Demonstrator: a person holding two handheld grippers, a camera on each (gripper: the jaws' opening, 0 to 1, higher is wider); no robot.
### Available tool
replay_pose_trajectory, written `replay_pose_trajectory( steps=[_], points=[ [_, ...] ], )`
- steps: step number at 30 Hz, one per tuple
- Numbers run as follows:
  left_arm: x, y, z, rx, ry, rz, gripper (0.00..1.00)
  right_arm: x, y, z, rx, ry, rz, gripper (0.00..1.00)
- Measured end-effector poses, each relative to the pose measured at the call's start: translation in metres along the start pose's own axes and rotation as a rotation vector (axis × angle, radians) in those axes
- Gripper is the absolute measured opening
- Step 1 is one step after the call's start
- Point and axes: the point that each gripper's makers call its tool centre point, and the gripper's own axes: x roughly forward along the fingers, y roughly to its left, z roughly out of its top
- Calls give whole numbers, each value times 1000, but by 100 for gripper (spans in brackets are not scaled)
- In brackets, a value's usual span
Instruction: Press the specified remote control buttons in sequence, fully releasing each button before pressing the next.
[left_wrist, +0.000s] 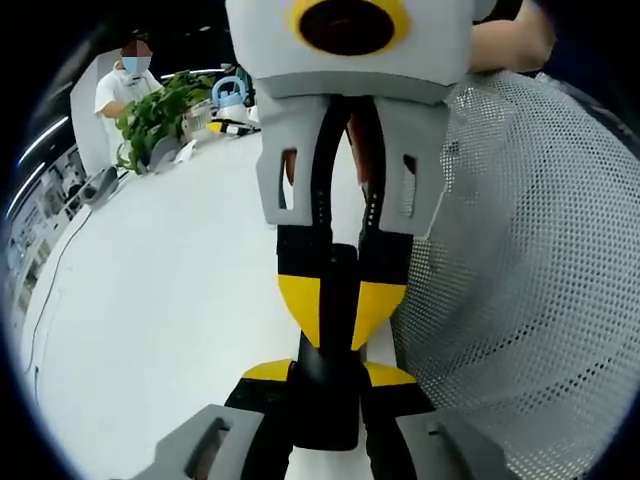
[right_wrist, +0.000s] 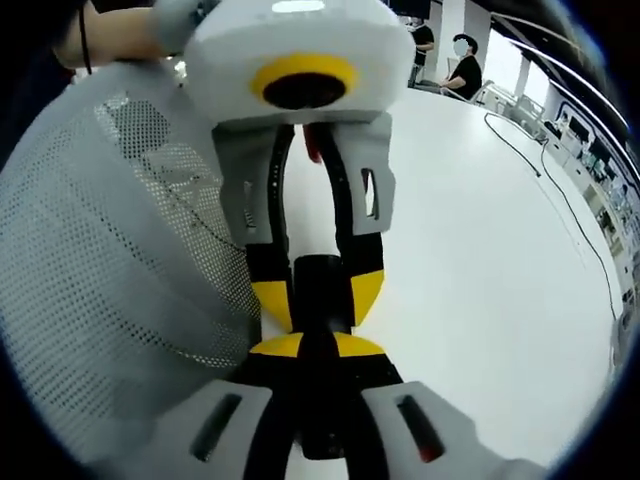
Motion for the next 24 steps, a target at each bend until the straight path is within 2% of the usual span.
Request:
replay_pose_trajectory(
  steps=[9,12,20,23,24],
  points=[
    [0,0,0,1,4,0,26,-4,0,-8,-42,47,-13,19],
    [0,0,0,0,0,-2,26,-7,-5,-16,-27,62,-20,21],
    [0,0,-1,0,-1,-2,26,-11,-7,-24,-5,66,-16,24],
    [-1,0,0,-2,-2,-2,26,-11,-8,-45,-34,153,-15,24],
    [-1,0,0,-1,-2,-2,26,-11,-8,-41,-29,127,-13,24]
  ],
)
